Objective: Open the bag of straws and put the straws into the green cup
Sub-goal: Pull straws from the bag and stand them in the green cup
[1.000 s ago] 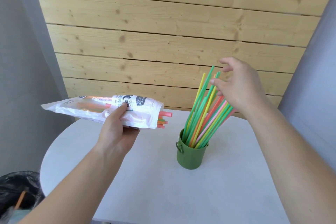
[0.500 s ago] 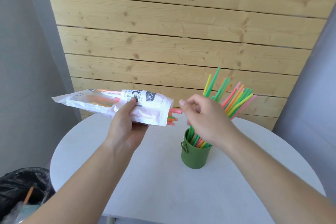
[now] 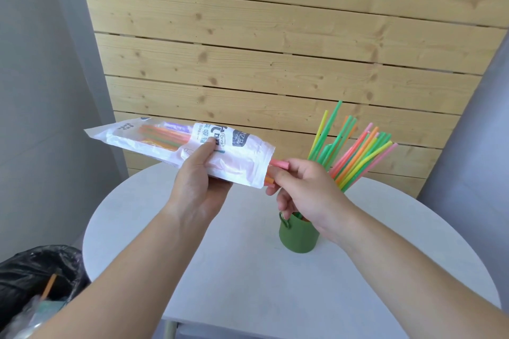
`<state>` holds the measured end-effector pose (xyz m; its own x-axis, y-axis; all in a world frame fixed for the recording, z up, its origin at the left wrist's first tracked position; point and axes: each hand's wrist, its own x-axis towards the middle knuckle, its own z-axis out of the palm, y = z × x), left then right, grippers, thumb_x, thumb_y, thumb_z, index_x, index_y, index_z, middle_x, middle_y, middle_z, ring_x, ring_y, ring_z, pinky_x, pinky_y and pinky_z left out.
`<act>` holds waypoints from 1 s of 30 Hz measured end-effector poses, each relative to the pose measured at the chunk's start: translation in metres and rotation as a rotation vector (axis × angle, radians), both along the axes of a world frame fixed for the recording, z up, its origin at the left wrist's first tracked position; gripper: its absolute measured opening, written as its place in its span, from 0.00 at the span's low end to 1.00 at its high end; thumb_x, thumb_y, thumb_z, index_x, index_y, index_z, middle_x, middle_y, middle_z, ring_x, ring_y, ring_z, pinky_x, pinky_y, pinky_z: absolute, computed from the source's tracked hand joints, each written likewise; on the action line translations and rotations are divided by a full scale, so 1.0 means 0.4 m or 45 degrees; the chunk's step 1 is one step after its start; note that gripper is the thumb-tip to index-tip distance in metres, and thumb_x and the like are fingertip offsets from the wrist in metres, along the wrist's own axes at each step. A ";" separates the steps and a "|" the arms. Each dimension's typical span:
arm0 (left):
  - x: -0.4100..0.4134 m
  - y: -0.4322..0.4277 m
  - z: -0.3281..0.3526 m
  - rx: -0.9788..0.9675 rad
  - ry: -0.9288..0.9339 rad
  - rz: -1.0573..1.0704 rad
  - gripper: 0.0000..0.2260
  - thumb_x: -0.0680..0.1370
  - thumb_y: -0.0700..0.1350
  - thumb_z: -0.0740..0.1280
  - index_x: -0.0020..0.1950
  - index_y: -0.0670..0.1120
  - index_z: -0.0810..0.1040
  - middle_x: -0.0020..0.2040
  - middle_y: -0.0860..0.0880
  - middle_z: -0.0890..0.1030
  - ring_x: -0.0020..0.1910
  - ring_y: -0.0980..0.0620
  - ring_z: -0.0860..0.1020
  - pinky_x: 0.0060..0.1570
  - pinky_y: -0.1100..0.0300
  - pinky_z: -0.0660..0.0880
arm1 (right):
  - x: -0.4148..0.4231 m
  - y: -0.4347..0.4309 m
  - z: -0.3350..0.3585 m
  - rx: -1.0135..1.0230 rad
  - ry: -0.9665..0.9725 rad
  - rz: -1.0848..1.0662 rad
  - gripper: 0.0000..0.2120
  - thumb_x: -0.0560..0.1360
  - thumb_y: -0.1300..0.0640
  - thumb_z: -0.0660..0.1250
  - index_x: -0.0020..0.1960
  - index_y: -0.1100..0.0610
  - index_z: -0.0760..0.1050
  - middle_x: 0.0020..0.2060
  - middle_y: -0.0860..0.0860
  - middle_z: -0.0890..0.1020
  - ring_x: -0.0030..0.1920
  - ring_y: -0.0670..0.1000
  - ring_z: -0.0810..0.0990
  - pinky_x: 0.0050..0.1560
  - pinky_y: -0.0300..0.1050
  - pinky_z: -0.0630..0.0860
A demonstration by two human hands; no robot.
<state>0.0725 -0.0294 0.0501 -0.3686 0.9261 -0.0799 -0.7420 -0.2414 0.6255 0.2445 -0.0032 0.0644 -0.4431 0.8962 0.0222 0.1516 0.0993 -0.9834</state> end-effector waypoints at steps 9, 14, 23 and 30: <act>-0.007 0.002 0.002 0.009 0.067 0.028 0.10 0.83 0.41 0.65 0.64 0.43 0.78 0.56 0.44 0.85 0.58 0.45 0.84 0.57 0.49 0.83 | 0.012 0.000 0.009 -0.198 0.213 -0.004 0.08 0.80 0.55 0.66 0.52 0.61 0.78 0.34 0.56 0.82 0.25 0.52 0.74 0.25 0.43 0.73; -0.013 0.004 -0.002 0.007 0.084 0.046 0.10 0.83 0.41 0.66 0.64 0.42 0.78 0.56 0.44 0.84 0.57 0.45 0.84 0.60 0.48 0.81 | 0.019 0.009 0.006 -0.098 0.125 -0.070 0.06 0.79 0.59 0.67 0.51 0.62 0.79 0.35 0.55 0.81 0.25 0.49 0.75 0.26 0.42 0.73; -0.003 0.008 -0.010 -0.016 0.043 0.047 0.17 0.81 0.40 0.69 0.70 0.39 0.77 0.63 0.41 0.84 0.63 0.42 0.83 0.62 0.45 0.80 | 0.020 0.009 0.001 -0.100 0.108 -0.058 0.07 0.75 0.57 0.74 0.51 0.58 0.83 0.38 0.51 0.86 0.34 0.49 0.80 0.32 0.44 0.77; -0.015 0.008 -0.010 -0.034 0.005 0.067 0.12 0.82 0.40 0.69 0.64 0.42 0.80 0.55 0.45 0.86 0.61 0.45 0.84 0.57 0.49 0.83 | 0.029 0.017 0.005 -0.061 0.154 -0.133 0.04 0.77 0.64 0.70 0.49 0.58 0.83 0.37 0.53 0.84 0.33 0.49 0.81 0.33 0.43 0.79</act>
<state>0.0664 -0.0263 0.0462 -0.4170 0.9030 -0.1030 -0.7261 -0.2628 0.6354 0.2561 0.0038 0.0665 -0.3443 0.9385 0.0262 0.0387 0.0421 -0.9984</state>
